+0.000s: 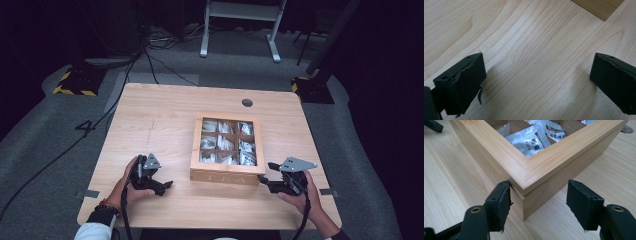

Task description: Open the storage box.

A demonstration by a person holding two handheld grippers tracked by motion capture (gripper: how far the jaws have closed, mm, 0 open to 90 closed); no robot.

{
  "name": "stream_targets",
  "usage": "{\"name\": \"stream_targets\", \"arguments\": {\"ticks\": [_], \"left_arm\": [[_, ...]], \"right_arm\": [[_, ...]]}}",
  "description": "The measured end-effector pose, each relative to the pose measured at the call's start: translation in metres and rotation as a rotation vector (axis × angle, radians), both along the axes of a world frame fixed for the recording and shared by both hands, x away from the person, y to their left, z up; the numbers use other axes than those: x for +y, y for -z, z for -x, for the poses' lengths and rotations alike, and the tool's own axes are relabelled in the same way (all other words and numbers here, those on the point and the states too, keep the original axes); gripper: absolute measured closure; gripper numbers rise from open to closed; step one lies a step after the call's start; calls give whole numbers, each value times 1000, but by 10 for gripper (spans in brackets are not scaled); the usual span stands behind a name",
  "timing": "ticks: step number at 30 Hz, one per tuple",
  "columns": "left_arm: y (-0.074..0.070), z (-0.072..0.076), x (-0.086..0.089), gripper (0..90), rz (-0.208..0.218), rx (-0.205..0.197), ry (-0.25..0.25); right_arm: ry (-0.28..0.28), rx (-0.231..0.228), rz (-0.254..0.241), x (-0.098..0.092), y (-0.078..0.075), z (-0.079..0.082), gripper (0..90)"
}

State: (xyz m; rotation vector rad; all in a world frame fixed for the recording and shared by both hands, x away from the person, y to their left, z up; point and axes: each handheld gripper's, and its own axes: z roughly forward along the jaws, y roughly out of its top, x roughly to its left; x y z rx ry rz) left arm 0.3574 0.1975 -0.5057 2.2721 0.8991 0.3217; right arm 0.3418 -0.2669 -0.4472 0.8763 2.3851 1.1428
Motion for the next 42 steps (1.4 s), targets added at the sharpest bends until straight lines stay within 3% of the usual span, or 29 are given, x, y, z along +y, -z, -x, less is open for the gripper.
{"name": "stream_targets", "arguments": {"ticks": [8, 23, 28, 31, 33, 35, 37, 40, 42], "left_arm": [[0, 0, 0, 8, 0, 0, 0], [0, 1, -1, 8, 0, 3, -8], [-3, 2, -3, 57, 3, 1, -2], [-6, 3, -3, 228, 8, -13, 10], [-10, 4, -5, 147, 13, -29, 17], [-13, 4, -6, 204, 30, -35, 23], [-20, 5, -9, 165, 34, -64, 24], [-25, 6, -13, 179, 31, -86, 36], [-35, 7, -18, 184, 51, -113, 46]], "right_arm": [[-28, -10, 8, 9, 0, -1, 383], [-26, -32, -1, 11, -6, -2, 352], [-27, -47, 0, 11, -9, -2, 339], [-27, -54, 0, 11, -11, -2, 335], [-25, -62, -9, 11, -14, -2, 335], [-24, -64, -10, 11, -14, -2, 335], [-22, -74, -9, 11, -17, -2, 330], [-19, -79, -15, 12, -19, -1, 324], [-16, -96, -10, 12, -20, -1, 321]]}}
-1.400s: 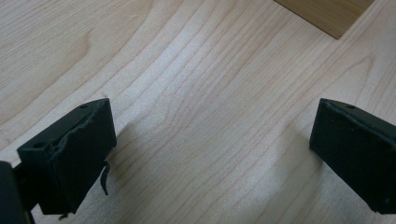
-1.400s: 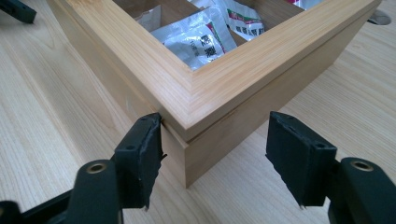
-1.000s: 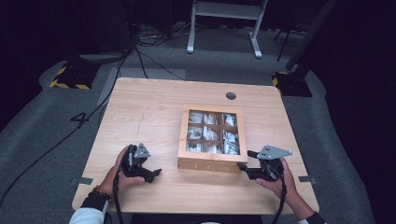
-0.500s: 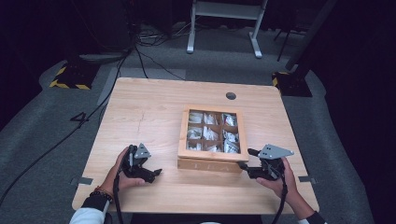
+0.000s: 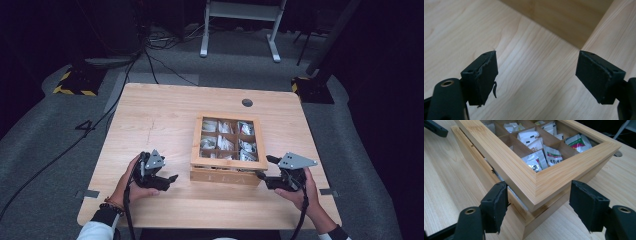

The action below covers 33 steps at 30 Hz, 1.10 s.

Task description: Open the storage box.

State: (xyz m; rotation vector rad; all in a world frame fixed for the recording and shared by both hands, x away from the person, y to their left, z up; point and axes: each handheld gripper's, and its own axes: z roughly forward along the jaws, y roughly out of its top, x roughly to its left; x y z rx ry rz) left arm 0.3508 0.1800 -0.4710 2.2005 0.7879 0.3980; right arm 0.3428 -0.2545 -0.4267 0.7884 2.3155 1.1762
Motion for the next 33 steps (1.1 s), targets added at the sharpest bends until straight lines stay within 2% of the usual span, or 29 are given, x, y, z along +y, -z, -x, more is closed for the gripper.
{"name": "stream_targets", "arguments": {"ticks": [4, 5, 8, 10, 12, 13, 14, 19, 21, 26, 27, 29, 30, 33], "left_arm": [[-9, 1, -8, 184, 4, -31, 14], [-13, 0, -12, 185, -5, -50, 20], [-21, -2, -16, 186, 13, -70, 23], [-29, -1, -21, 187, 27, -101, 41], [-35, -1, -26, 188, 23, -126, 58], [-35, -1, -26, 190, 23, -126, 58], [-41, -1, -32, 191, 24, -156, 64], [-55, -3, -45, 191, 66, -207, 99], [-59, -1, -49, 199, 70, -233, 103], [-66, -1, -58, 212, 78, -263, 125], [-69, -1, -62, 220, 78, -282, 129], [-70, -1, -63, 243, 77, -290, 132], [-71, -1, -66, 256, 75, -311, 135], [-74, -2, -71, 299, 69, -338, 151]], "right_arm": [[0, -23, -3, 1, -2, 1, 320], [-2, -30, -1, 1, -3, 1, 320], [1, -42, 1, 2, -5, 1, 320], [1, -50, 0, 2, -7, 1, 321], [4, -60, -5, 2, -9, 2, 325], [3, -63, -6, 2, -10, 2, 327], [5, -65, -14, 2, -11, 2, 326], [6, -74, -34, 1, -14, 1, 330], [8, -83, -40, 1, -16, 1, 334], [12, -84, -59, 1, -19, -1, 332], [15, -84, -69, 0, -21, -1, 333], [19, -85, -71, 1, -22, -2, 333], [19, -86, -75, 0, -23, -2, 332], [22, -83, -82, 0, -25, -3, 331]]}}
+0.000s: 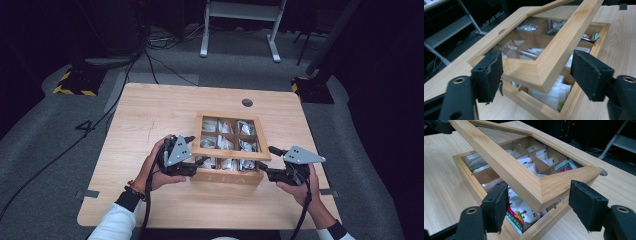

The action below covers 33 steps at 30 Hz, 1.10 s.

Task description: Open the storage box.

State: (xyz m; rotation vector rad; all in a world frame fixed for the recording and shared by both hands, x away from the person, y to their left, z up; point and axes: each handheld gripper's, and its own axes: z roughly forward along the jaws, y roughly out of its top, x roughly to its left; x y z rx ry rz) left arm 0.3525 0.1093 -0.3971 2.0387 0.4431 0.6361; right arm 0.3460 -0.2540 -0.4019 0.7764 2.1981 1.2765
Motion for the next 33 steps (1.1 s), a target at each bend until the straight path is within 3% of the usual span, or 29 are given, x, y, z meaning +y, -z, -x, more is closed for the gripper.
{"name": "stream_targets", "arguments": {"ticks": [5, 7, 11, 15, 18, 22, 28, 33], "left_arm": [[-6, -1, -4, 336, 11, -34, 31], [-7, -2, -7, 406, 5, -37, 70], [-5, -1, -10, 421, -41, -56, 68], [-4, -3, -8, 371, -77, -56, 56], [0, -5, -6, 414, -98, -79, 34], [0, -7, -4, 429, -98, -84, 29], [2, -15, -8, 450, -129, -126, 21], [-1, -19, -9, 502, -117, -156, 26]], "right_arm": [[1, 0, -6, 0, -2, -1, 328], [5, -2, -10, 0, -3, -2, 329], [2, -1, -10, 0, -4, -3, 329], [4, -1, -7, 0, -4, -3, 327], [6, 1, -17, 0, -5, -4, 329], [4, 3, -28, -1, -5, -5, 326], [7, 4, -38, -1, -6, -7, 329], [14, 2, -81, -5, -9, -8, 363]]}}
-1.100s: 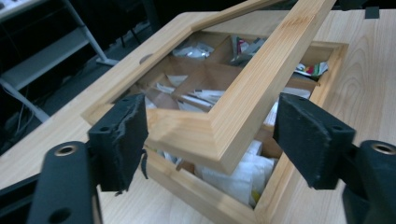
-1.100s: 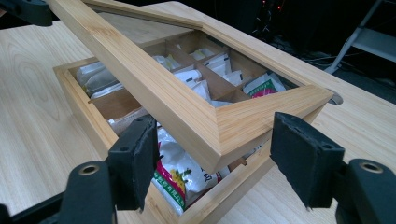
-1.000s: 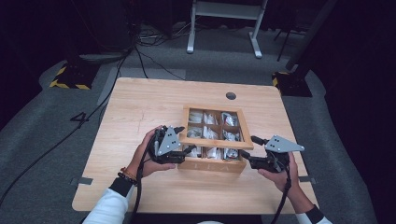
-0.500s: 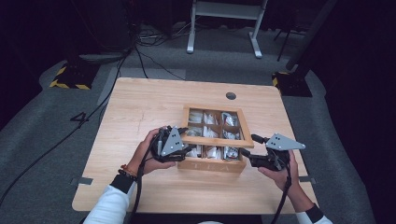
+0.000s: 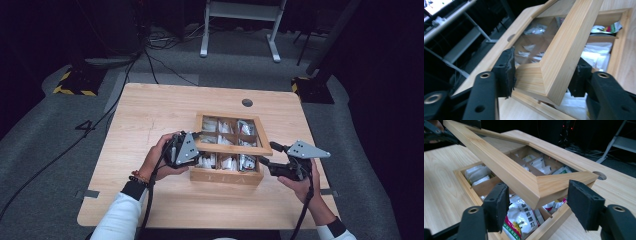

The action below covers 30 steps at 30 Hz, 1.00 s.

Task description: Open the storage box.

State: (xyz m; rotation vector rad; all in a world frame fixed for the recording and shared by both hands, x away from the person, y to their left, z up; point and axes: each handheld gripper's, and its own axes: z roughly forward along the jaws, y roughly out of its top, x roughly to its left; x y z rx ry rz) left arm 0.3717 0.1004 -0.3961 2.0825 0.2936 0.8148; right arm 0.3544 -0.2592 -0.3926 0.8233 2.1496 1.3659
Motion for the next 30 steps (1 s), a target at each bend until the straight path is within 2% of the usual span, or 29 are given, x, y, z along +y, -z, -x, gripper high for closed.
{"name": "stream_targets", "arguments": {"ticks": [4, 6, 11, 15, 18, 23, 25, 27, 28, 29, 30], "left_arm": [[-5, -4, 1, 533, 15, -10, 5], [-8, -7, 2, 537, 37, 6, 10], [-16, -15, 3, 548, 58, 9, 12], [-23, -21, 3, 553, 79, 19, 14], [-33, -29, 4, 556, 92, 32, 9], [-40, -38, 3, 561, 120, 30, -6], [-44, -42, 3, 560, 129, 31, -17], [-47, -45, 2, 562, 136, 31, -20], [-49, -48, 2, 562, 145, 38, -23], [-49, -48, 2, 562, 145, 38, -23], [-51, -51, 3, 561, 146, 44, -22]], "right_arm": [[6, 1, -20, -5, -2, -1, 376], [9, 2, -33, -9, -3, -1, 375], [7, 3, -45, -18, -3, 1, 366], [-3, 25, -54, -24, 0, 0, 360], [3, 17, -27, -29, 3, 1, 353], [18, 25, 21, -38, 13, -1, 350], [40, 42, 74, -46, 22, -4, 345], [42, 51, 80, -48, 25, -6, 342], [50, 69, 104, -53, 32, -9, 338], [50, 69, 104, -53, 32, -9, 338], [61, 93, 133, -58, 40, -12, 334]]}}
